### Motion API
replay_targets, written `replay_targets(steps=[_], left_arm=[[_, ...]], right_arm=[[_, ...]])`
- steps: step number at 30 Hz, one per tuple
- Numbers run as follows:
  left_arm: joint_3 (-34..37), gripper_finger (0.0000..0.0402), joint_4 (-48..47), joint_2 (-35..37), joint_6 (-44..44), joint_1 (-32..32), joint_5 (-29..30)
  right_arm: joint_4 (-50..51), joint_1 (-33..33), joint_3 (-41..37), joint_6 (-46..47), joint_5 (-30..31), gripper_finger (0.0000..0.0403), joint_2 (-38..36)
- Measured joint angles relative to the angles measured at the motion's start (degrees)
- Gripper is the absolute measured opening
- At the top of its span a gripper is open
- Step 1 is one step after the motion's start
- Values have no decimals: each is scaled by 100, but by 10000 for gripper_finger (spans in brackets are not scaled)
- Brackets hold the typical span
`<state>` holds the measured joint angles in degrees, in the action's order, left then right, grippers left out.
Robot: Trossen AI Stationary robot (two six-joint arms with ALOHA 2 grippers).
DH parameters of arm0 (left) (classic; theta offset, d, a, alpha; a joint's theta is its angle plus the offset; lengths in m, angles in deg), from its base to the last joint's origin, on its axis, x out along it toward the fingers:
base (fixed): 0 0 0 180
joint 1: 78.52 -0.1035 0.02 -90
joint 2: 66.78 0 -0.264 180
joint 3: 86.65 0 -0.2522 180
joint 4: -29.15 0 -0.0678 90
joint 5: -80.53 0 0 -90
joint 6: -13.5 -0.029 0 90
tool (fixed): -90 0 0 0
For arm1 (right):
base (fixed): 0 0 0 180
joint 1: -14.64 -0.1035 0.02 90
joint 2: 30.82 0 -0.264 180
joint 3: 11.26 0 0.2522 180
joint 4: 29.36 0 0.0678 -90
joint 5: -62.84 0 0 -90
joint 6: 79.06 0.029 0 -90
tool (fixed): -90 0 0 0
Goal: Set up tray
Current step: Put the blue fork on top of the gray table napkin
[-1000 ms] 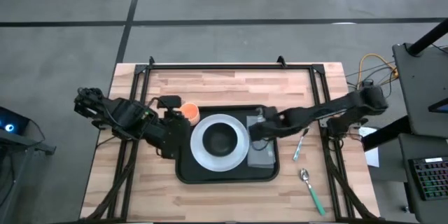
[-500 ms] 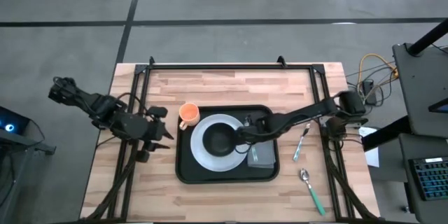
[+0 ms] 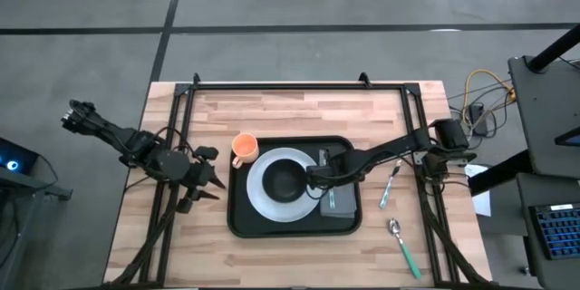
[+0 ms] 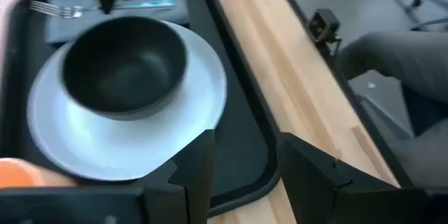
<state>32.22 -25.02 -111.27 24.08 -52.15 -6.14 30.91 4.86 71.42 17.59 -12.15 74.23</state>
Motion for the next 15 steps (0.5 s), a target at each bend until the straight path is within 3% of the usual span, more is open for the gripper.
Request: replay_targets(steps=[5, 15], left_arm=[[685, 136, 846, 246, -1, 0, -396], [1554, 136, 1732, 797, 72, 2, -484]], right_arm=[[-192, 0, -107, 91, 0, 9, 70], [-586, -10, -294, 99, -50, 9, 173]])
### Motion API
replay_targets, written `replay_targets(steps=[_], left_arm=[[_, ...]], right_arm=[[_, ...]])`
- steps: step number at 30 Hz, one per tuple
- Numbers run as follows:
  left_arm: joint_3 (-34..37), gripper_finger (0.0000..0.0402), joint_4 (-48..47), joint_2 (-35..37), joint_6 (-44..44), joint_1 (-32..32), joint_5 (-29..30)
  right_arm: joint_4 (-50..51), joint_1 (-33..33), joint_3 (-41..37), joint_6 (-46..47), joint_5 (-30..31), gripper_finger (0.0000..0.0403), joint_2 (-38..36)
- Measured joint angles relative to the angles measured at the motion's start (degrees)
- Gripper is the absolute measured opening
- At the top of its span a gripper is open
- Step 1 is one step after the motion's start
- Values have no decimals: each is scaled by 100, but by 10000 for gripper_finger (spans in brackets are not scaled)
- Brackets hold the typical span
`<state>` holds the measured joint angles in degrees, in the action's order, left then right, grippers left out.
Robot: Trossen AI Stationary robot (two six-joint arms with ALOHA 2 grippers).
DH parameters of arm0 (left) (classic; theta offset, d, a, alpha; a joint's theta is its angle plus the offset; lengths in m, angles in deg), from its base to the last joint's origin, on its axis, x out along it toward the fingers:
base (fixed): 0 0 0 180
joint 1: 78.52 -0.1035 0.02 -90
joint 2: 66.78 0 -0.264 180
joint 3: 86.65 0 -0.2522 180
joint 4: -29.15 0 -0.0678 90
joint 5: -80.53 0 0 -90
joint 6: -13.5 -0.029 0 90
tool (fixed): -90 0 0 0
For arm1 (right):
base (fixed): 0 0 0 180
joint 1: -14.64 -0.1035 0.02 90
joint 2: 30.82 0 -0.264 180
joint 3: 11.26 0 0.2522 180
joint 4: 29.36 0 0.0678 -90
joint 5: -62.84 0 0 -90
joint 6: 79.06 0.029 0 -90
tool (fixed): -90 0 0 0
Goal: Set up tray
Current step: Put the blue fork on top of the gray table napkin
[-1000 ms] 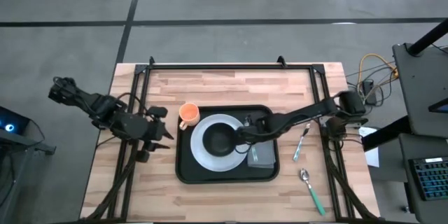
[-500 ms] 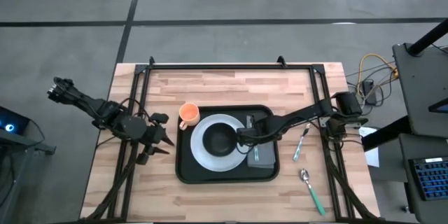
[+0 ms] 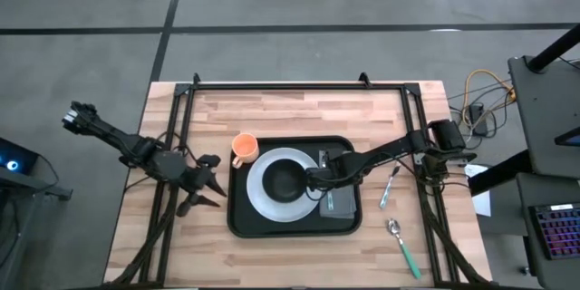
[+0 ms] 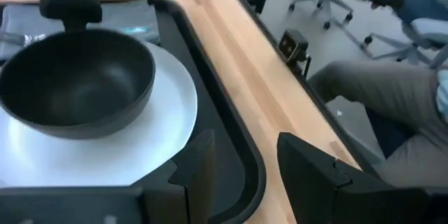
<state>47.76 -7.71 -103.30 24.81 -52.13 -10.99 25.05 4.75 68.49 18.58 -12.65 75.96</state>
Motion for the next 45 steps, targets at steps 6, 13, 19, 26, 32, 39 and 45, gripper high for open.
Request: replay_targets(steps=[6, 13, 19, 26, 32, 39, 45], left_arm=[[380, 136, 431, 516, -17, 0, -7], [953, 136, 666, 1185, -20, 0, -16], [1270, 136, 746, 1706, -22, 4, -35], [1479, 136, 779, 2181, -269, 9, -44], [1766, 136, 798, 2621, -332, 7, -46], [2118, 136, 797, 3157, -352, 7, -46], [2345, 136, 794, 3487, -333, 7, -111]], right_arm=[[-101, 0, -5, -10, -53, 9, 25], [-159, -26, -53, -10, -107, 9, 25], [-254, -35, -152, 18, -228, 9, 25], [-347, -55, -223, 95, -255, 9, 17], [-361, -57, -230, 101, -254, 9, 16], [-379, -77, -153, -162, -305, 43, 23], [-310, -68, -37, -323, -339, 107, -26]])
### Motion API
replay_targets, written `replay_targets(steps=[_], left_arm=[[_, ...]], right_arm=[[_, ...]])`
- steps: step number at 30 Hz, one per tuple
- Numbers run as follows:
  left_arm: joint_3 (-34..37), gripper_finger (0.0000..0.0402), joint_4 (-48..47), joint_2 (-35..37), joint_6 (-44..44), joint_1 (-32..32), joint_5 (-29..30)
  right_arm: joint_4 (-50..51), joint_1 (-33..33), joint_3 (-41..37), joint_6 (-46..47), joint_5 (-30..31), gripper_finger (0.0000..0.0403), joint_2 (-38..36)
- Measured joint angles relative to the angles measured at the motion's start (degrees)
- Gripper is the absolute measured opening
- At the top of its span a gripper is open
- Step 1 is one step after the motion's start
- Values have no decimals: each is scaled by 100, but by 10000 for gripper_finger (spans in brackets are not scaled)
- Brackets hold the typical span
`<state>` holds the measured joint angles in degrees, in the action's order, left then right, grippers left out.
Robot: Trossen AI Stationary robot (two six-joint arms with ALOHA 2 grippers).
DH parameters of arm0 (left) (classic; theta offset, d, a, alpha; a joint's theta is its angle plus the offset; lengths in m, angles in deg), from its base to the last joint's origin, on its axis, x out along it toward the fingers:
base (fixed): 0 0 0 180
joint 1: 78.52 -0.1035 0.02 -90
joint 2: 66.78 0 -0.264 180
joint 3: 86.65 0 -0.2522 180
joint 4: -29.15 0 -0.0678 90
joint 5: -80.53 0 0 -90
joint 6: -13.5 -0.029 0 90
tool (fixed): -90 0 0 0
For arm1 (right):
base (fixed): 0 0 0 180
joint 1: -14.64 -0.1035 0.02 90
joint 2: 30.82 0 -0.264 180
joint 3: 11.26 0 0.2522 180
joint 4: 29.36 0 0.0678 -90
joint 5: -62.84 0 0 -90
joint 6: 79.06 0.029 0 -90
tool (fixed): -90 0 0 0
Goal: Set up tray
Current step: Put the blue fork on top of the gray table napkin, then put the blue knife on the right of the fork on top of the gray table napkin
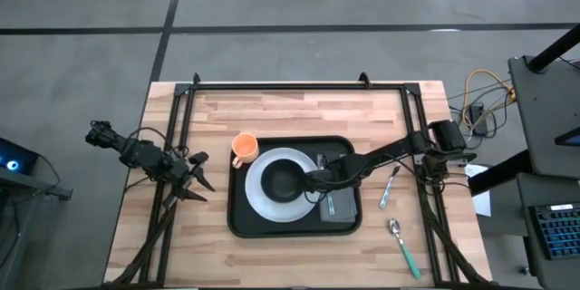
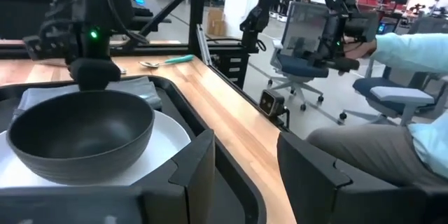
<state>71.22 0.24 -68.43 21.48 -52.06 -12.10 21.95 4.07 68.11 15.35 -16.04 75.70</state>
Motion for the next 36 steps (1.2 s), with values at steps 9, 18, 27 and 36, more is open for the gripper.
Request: replay_targets(steps=[9, 18, 27, 36], left_arm=[[244, 136, -3, 134, 2, 0, -20], [273, 136, 0, 123, 5, 0, -33], [284, 136, 18, 20, 5, 2, -45], [286, 136, 17, -101, 154, 13, -91]], right_arm=[[897, -1, 452, -210, 25, 147, -168], [2975, -688, 383, 1832, 65, 152, -282], [2921, -1607, -232, 3199, -308, 162, -576], [2948, -1841, -1097, 3725, -478, 163, -1321]])
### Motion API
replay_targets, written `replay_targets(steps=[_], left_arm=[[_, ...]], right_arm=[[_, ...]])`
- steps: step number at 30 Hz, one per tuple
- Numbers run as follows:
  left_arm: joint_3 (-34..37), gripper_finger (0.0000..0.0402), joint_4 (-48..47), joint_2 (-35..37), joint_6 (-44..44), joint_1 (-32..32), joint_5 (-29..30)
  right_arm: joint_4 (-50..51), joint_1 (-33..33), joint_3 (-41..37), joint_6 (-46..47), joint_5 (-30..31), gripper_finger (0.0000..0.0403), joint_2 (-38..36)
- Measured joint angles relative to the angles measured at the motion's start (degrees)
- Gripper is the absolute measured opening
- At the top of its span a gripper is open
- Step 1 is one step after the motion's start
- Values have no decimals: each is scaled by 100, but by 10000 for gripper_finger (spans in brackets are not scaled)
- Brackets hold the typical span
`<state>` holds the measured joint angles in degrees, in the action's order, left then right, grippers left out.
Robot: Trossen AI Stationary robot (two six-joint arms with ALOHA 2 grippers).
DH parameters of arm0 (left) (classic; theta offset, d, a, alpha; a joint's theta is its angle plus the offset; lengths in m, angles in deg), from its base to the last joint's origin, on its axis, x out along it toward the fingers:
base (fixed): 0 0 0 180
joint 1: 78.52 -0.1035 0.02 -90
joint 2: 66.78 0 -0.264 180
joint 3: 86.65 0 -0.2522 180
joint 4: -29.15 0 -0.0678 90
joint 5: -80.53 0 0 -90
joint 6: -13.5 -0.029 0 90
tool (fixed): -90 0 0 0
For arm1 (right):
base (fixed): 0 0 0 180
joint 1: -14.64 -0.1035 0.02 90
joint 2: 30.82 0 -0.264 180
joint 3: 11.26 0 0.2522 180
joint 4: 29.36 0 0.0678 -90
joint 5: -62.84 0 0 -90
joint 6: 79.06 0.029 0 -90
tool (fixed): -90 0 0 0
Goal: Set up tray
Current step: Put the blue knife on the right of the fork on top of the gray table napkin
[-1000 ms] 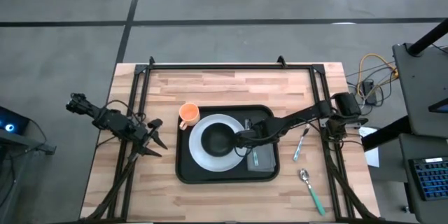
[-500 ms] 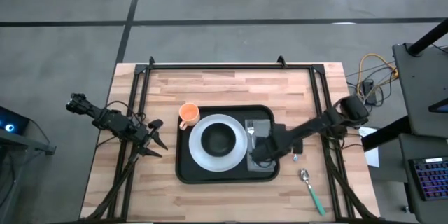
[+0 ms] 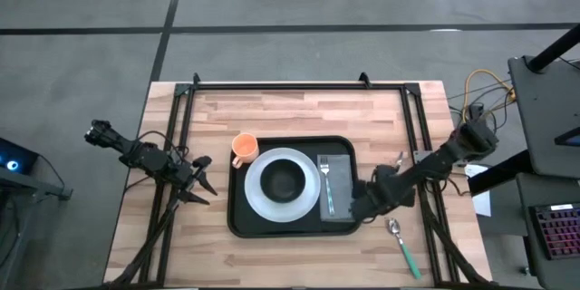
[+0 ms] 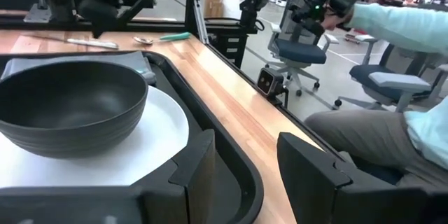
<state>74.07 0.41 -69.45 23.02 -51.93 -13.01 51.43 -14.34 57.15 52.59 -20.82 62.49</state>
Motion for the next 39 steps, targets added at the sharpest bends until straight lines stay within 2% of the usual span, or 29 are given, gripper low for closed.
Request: replay_targets(steps=[2, 6, 9, 16, 25, 33, 39], left_arm=[[2, 136, 0, 1, 69, 0, -13], [2, 136, 0, -9, 166, 2, -86], [2, 136, -2, -27, 200, 2, -89], [4, 136, -2, -27, 242, 2, -91], [7, 136, -4, -27, 454, 2, -92], [7, 136, -7, -27, 457, 2, -93], [7, 136, -7, -27, 466, 2, -95]], right_arm=[[15, 57, -237, 35, 117, 164, -184], [-13, 75, -529, 147, 1059, 164, -536], [-25, 76, -676, 140, 1512, 159, -746], [-114, 75, -1235, 217, 1272, 134, -823], [-1152, 85, -1841, 236, 1066, 119, -806], [-929, 90, -1764, 144, 1059, 129, -832], [-223, 86, -1433, 137, 1049, 126, -860]])
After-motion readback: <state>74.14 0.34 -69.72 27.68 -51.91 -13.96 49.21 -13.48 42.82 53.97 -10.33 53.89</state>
